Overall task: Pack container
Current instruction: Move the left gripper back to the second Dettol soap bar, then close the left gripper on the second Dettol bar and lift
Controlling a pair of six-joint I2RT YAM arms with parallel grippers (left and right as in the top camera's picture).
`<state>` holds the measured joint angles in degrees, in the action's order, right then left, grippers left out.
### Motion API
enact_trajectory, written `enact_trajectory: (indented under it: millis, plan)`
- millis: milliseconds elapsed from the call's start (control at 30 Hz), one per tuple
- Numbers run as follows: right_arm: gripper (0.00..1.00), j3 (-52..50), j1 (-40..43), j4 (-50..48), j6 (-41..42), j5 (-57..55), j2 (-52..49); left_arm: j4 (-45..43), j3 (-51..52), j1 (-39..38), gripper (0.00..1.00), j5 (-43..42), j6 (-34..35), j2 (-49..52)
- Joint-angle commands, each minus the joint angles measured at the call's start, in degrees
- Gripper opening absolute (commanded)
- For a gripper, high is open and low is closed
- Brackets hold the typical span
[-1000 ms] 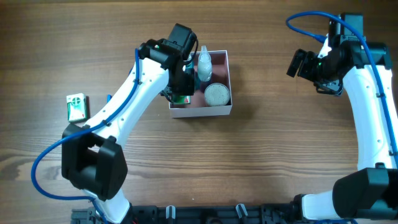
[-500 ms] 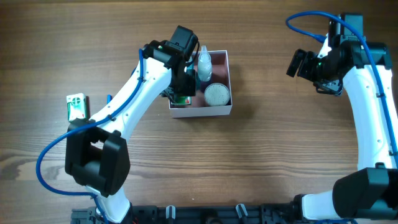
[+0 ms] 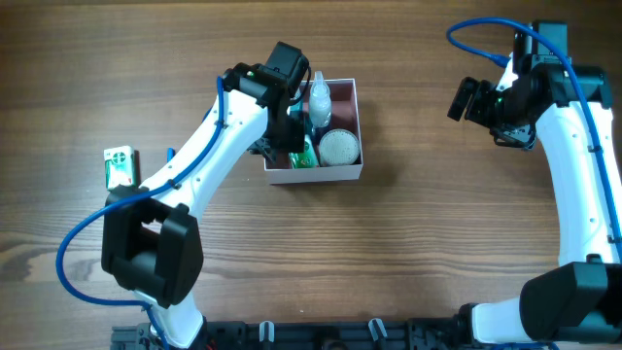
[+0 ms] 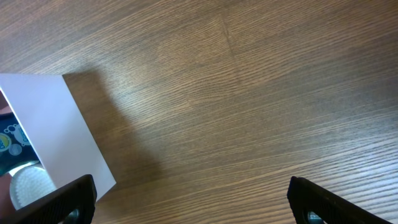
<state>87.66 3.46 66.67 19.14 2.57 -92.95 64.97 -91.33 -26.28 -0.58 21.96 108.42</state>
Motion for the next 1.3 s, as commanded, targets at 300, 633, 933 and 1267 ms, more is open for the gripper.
enact_trajectory:
  millis: [300,633,933,1267]
  plan:
    - [1.00,-0.04,-0.07,-0.20,-1.14,0.50,-0.61,5.44,0.26,21.59,0.85,10.19,0.76,-20.48]
    - [1.00,-0.04,-0.07,-0.24,-1.14,0.52,-0.61,-0.94,9.94,49.11,0.91,7.50,-9.09,-17.38]
    - [1.00,-0.04,-0.07,-0.39,-1.14,0.52,-0.61,-11.76,15.56,51.45,1.00,2.54,-20.17,-6.21]
    - [1.00,-0.04,-0.07,-0.44,-1.16,0.50,-0.61,-18.62,15.56,51.54,1.00,2.19,-27.67,3.72]
